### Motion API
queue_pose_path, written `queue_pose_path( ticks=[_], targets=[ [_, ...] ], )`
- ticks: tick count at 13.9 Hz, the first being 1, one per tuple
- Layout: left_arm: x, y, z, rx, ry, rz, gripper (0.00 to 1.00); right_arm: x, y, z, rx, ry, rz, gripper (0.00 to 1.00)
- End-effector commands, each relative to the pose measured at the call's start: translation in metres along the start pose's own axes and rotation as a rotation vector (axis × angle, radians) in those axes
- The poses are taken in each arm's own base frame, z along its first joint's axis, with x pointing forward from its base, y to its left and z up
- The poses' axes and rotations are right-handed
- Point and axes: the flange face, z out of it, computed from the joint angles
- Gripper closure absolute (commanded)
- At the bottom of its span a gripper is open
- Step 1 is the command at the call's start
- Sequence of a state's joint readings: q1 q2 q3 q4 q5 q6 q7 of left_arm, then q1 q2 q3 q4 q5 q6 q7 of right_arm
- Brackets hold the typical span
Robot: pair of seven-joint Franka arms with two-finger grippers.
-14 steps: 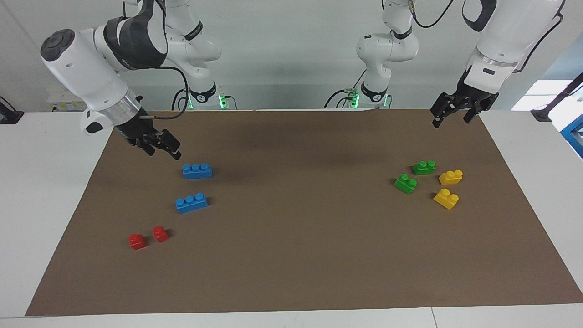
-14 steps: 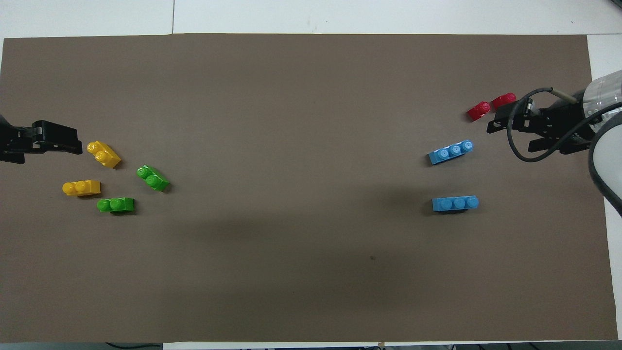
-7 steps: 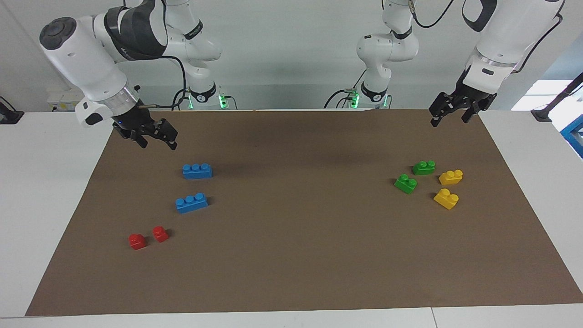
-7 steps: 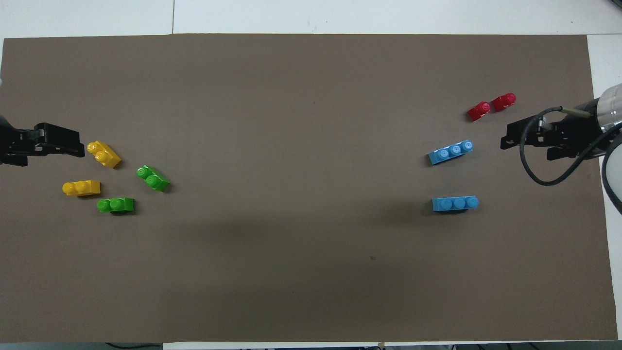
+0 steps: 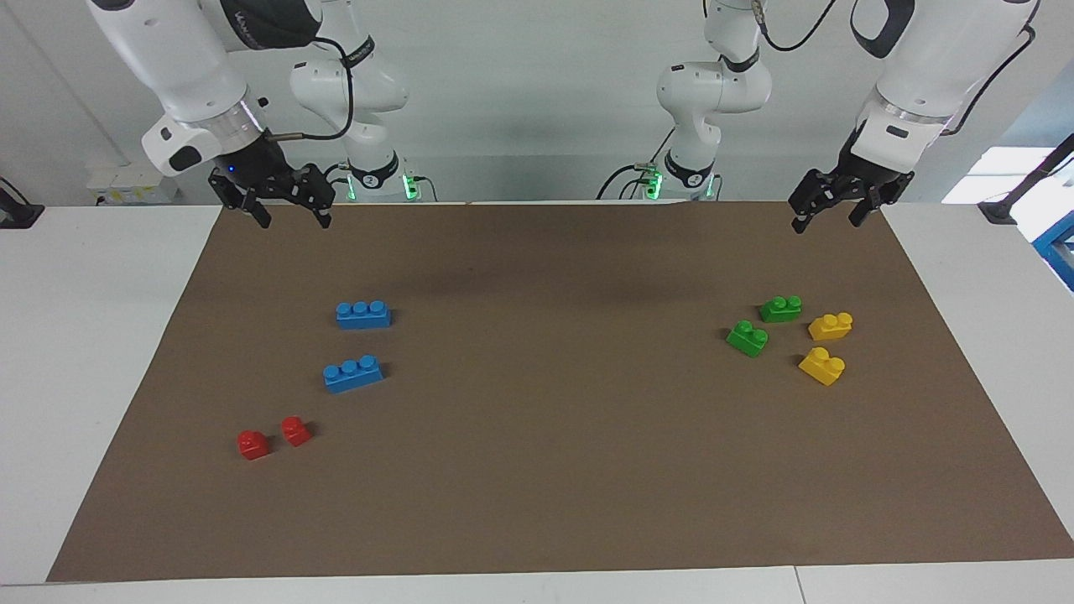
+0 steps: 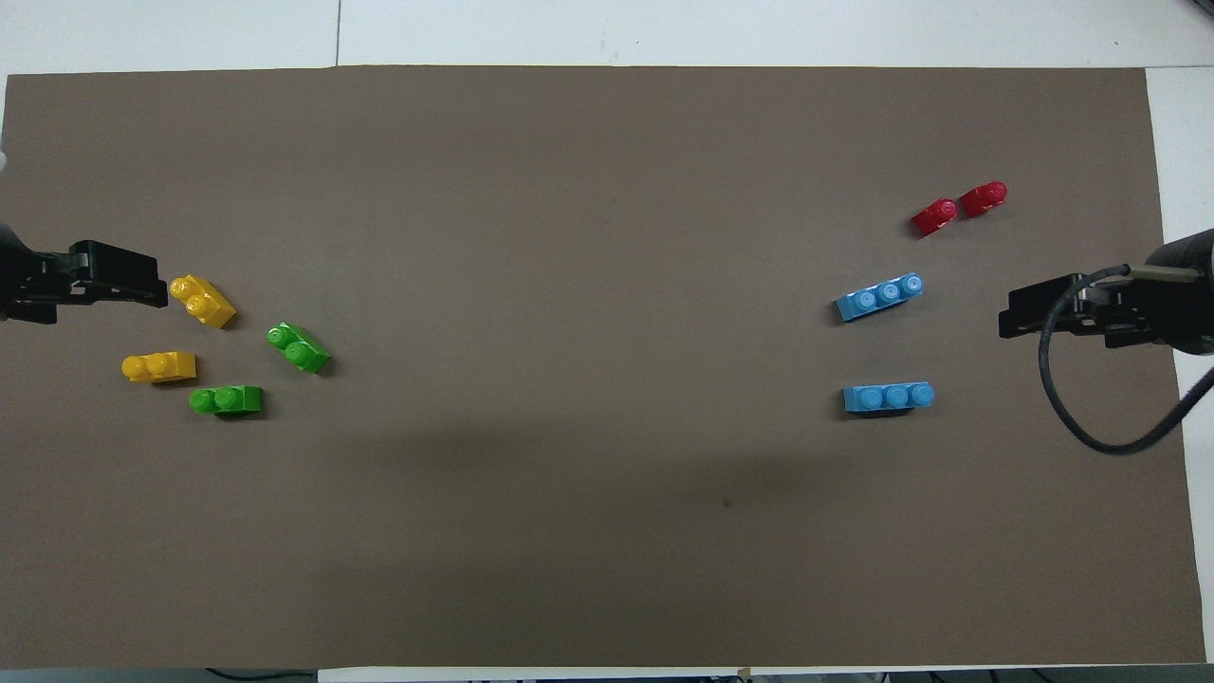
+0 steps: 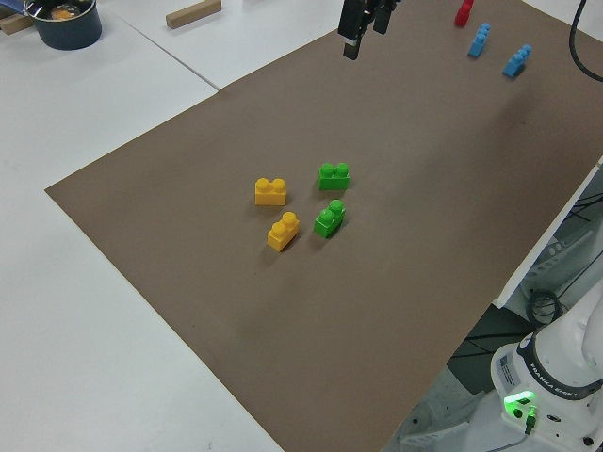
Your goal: Remove green block with left arm and hold with right
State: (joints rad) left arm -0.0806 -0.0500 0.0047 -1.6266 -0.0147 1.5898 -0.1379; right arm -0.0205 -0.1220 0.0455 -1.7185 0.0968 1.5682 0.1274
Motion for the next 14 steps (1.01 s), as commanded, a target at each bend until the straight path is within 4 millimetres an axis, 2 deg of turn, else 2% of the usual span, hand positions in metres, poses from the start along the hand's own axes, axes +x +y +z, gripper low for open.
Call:
queue_pose_path(
  ticks=[1, 14],
  targets=[
    [-0.0001, -0.0010, -0.0036, -0.016, -0.015, 0.019, 0.00, -0.0042, 0.0036, -0.0098, -0.017, 0.005, -0.017, 0.00],
    [0.0004, -0.0018, -0.0039, -0.016, -0.012, 0.024, 0.00, -0.0008, 0.0122, -0.0091, -0.063, -0.012, 0.005, 0.00]
  ],
)
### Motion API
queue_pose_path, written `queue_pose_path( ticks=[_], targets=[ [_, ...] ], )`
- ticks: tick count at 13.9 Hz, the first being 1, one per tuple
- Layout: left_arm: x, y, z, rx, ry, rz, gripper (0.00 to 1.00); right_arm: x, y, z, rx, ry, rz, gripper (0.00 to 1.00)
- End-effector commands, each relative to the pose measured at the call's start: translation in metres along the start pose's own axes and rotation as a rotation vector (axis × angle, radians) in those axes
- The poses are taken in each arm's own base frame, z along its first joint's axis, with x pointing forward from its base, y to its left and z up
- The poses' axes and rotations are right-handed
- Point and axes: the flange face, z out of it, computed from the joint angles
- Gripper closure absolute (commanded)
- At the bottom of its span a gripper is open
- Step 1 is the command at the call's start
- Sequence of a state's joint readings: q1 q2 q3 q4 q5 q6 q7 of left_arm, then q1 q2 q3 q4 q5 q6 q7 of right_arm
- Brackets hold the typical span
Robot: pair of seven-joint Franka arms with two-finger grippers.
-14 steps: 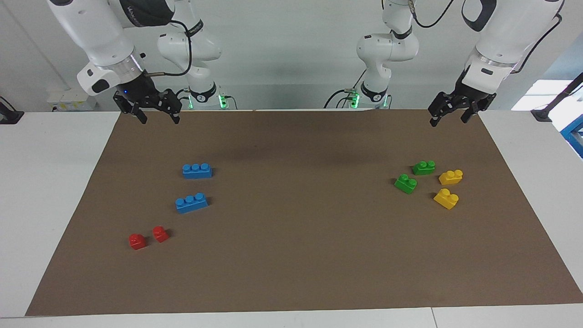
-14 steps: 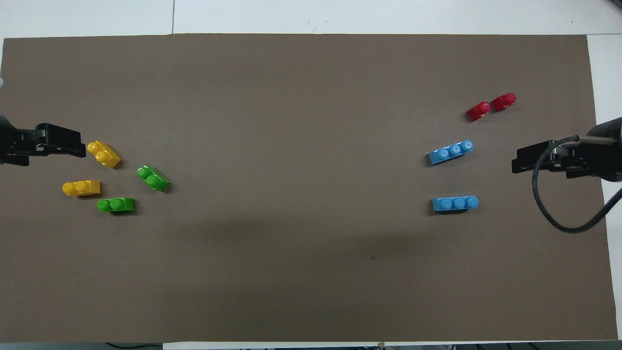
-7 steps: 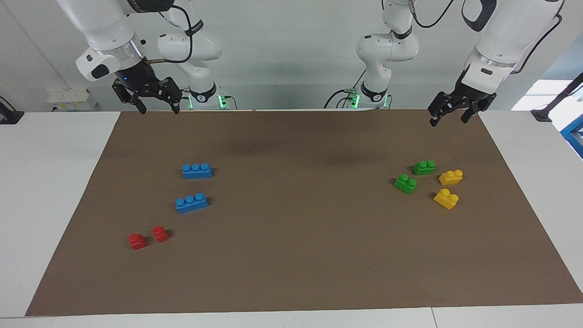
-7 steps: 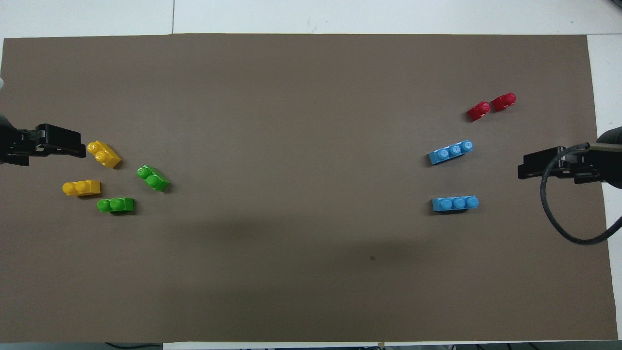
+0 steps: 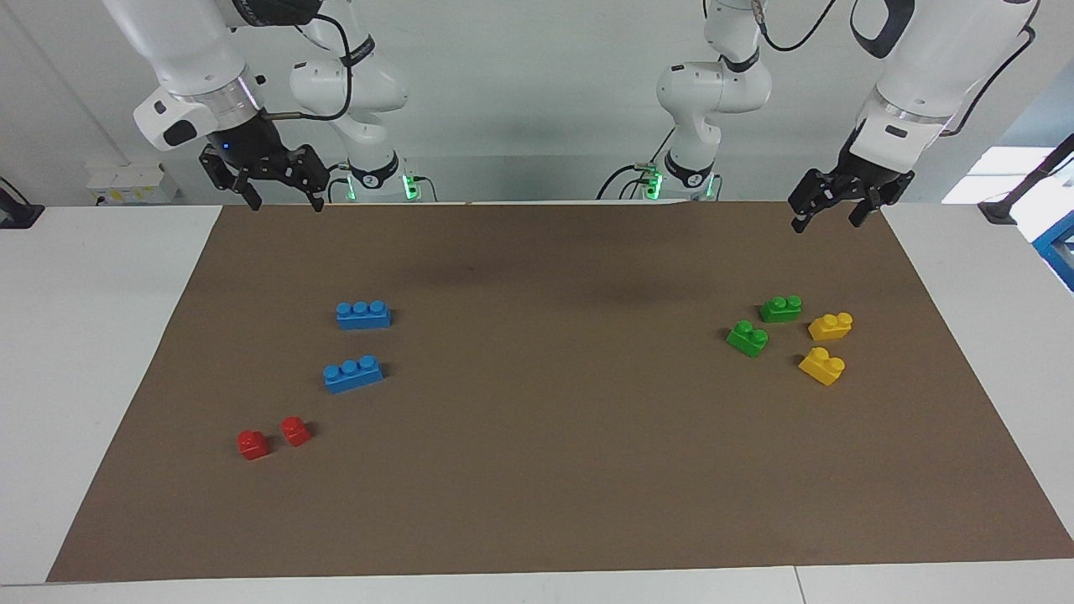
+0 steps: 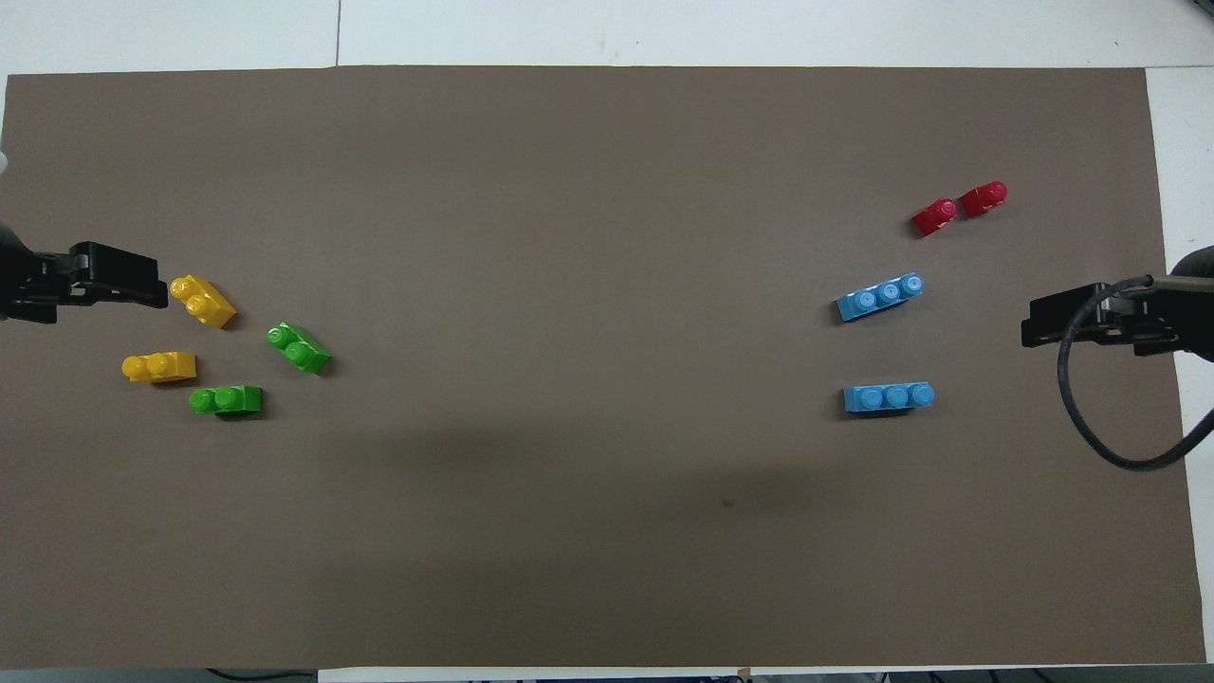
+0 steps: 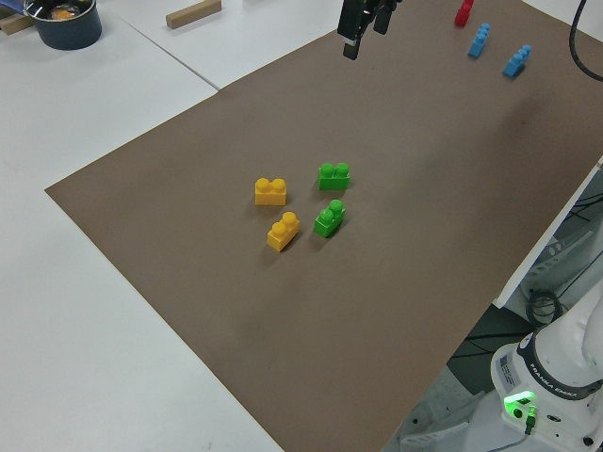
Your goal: Remove green block with left arm and hold with right
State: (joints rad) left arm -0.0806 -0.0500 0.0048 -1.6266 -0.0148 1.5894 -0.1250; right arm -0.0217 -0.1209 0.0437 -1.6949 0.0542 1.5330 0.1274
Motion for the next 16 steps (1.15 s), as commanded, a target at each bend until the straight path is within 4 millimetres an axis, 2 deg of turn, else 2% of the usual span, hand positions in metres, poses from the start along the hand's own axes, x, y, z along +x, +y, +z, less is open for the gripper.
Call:
queue_pose_path(
  ticks=[1, 7, 16],
  targets=[
    [0.0003, -0.0009, -0.0039, -0.016, -0.012, 0.012, 0.00, 0.0017, 0.0072, -0.0013, -0.024, -0.003, 0.003, 0.00],
    [0.0004, -0.0009, -0.0033, -0.016, -0.012, 0.012, 0.00, -0.0007, 0.0112, 0.0052, -0.050, -0.012, 0.007, 0.00],
    [0.0003, -0.0009, -0.0039, -0.016, -0.012, 0.012, 0.00, -0.0013, 0.0105, 0.0044, -0.093, -0.006, -0.015, 0.00]
  ],
)
